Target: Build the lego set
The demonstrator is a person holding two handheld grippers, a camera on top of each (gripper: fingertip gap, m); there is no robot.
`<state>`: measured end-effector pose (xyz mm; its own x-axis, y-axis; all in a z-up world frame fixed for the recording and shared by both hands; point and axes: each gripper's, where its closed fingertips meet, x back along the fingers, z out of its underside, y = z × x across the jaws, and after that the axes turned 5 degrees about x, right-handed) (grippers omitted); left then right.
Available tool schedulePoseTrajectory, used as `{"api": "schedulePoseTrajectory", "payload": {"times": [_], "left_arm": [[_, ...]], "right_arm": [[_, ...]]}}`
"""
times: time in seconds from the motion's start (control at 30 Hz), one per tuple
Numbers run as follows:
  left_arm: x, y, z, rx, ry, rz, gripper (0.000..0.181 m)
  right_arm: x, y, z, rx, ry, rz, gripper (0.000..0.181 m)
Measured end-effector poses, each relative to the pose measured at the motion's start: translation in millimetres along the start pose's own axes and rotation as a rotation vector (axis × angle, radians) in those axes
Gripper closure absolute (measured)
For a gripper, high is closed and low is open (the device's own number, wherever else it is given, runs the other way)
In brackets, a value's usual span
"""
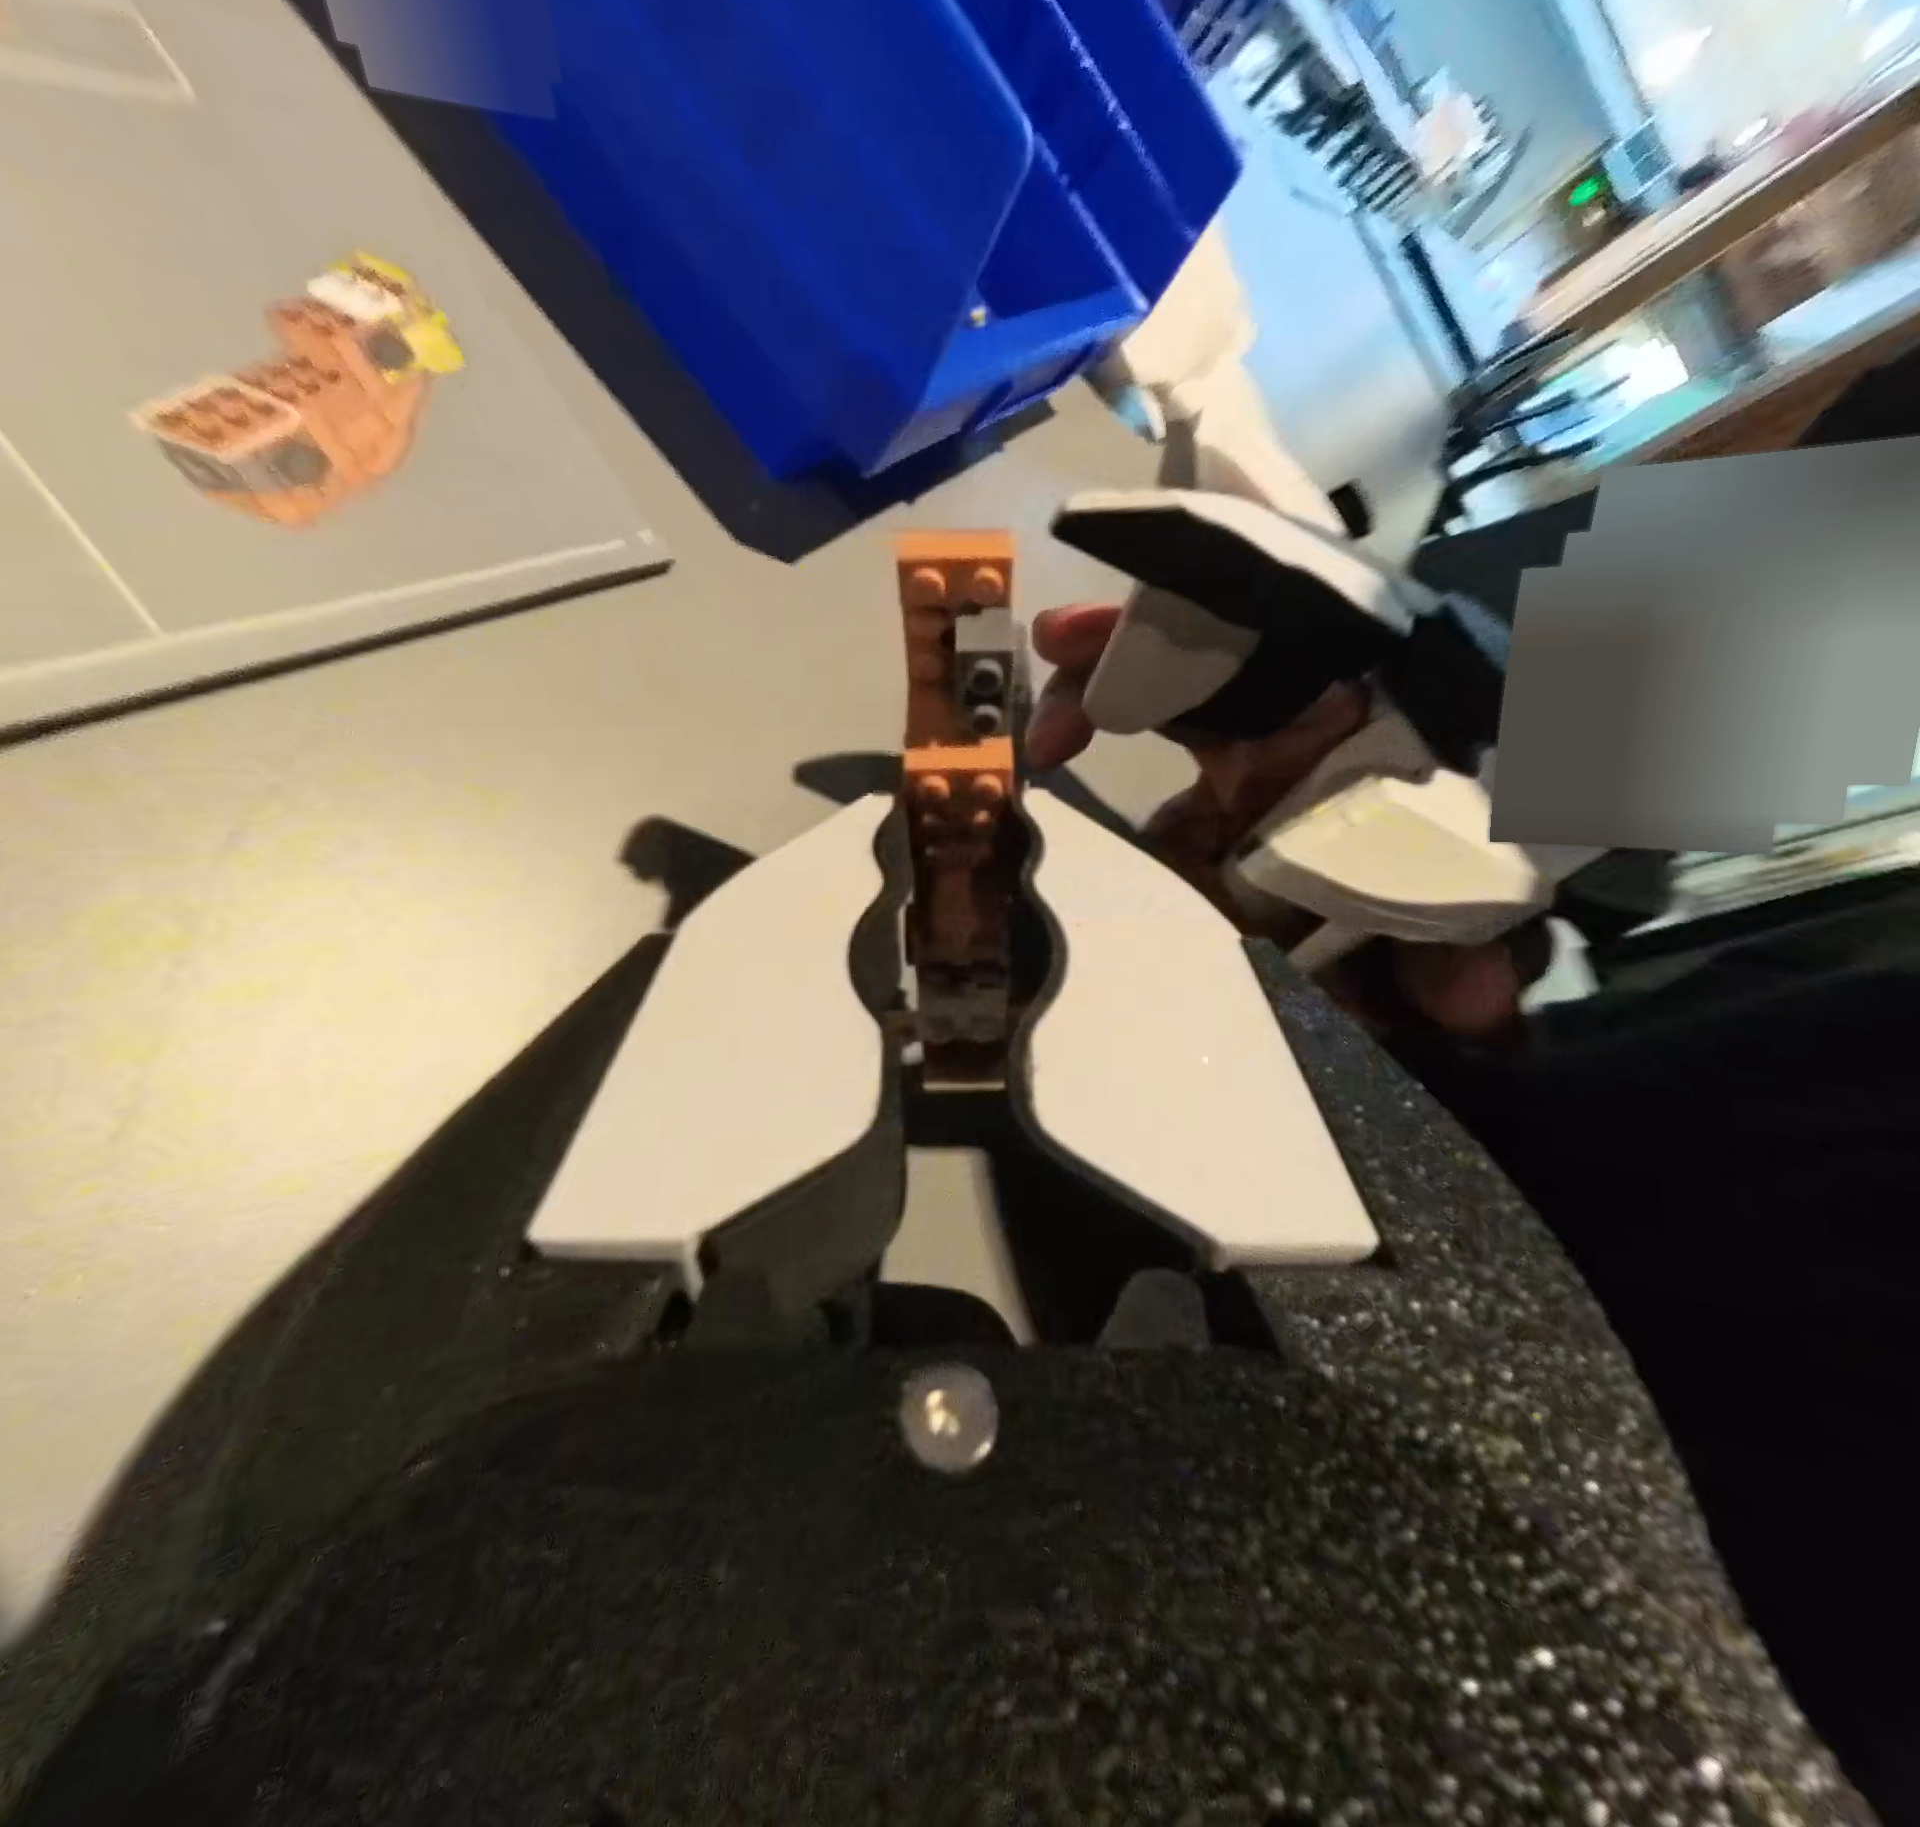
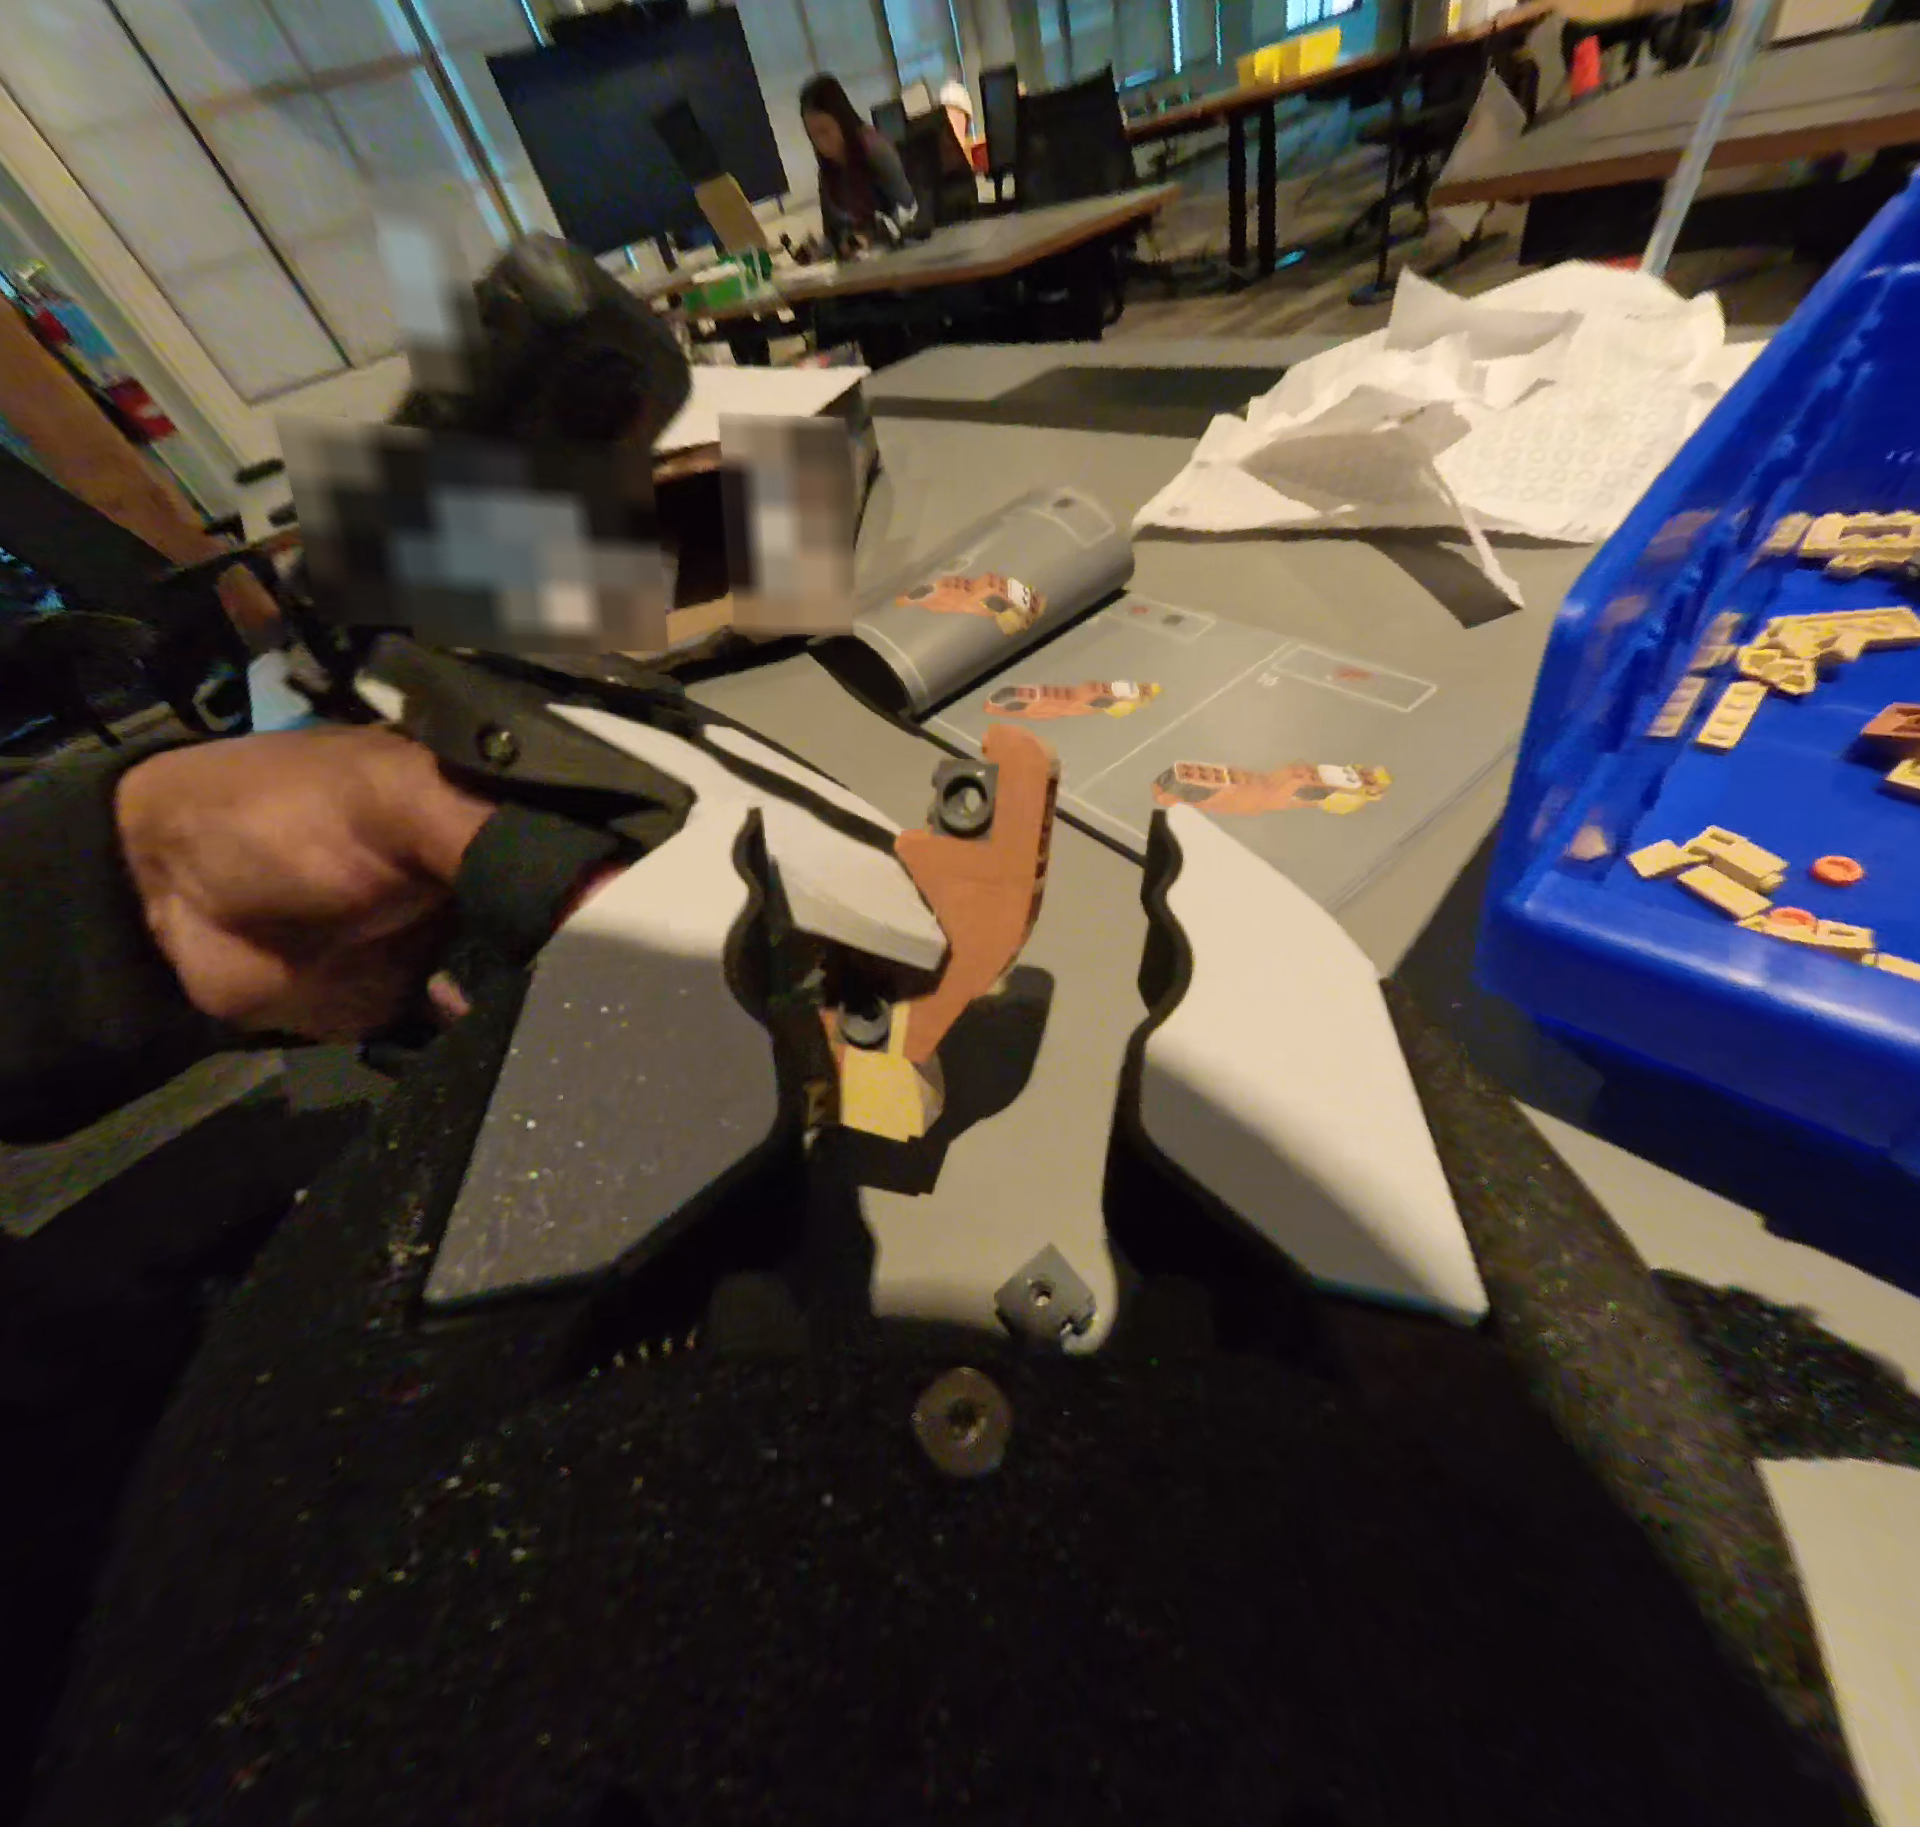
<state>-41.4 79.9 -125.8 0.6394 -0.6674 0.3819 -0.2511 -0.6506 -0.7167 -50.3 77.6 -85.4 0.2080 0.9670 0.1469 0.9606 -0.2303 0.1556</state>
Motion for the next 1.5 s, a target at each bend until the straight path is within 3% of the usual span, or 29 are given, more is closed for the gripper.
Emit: {"api": "schedulePoseTrajectory", "payload": {"times": [0.17,0.33,0.53,0.63,0.73,0.9,0.97,1.03,1.23,1.4,1.5], "left_arm": [[3,-10,-4,0.206,0.030,0.148,0.164],[1,-17,-5,0.283,0.029,0.212,0.164],[2,-16,-6,0.302,0.023,0.217,0.164],[3,-8,-5,0.239,0.045,0.152,0.164],[9,8,-6,-0.165,0.154,-0.058,0.165],[24,38,-28,-1.218,0.453,-0.451,0.165],[21,45,-32,-1.588,0.552,-0.520,0.164],[11,47,-26,-1.830,0.582,-0.472,0.164],[-1,55,-7,-2.061,0.556,-0.255,0.164],[0,50,-4,-2.103,0.547,-0.095,0.164],[3,39,3,-1.990,0.530,0.031,0.164]], "right_arm": [[13,-3,-6,-0.017,-0.048,-0.008,0.118],[15,-1,-2,-0.027,-0.045,-0.023,0.122],[15,0,-1,-0.035,-0.043,-0.034,0.124],[16,0,-1,-0.036,-0.044,-0.040,0.124],[20,-2,-2,-0.014,-0.057,-0.038,0.126],[26,-8,1,0.018,-0.051,-0.021,0.129],[27,-10,4,0.055,-0.026,-0.010,0.130],[29,-12,9,0.111,0.012,0.013,0.130],[37,-12,20,0.214,0.094,0.005,0.134],[36,-12,28,0.333,0.156,-0.021,0.137],[36,-7,31,0.502,0.176,-0.061,0.140]]}}
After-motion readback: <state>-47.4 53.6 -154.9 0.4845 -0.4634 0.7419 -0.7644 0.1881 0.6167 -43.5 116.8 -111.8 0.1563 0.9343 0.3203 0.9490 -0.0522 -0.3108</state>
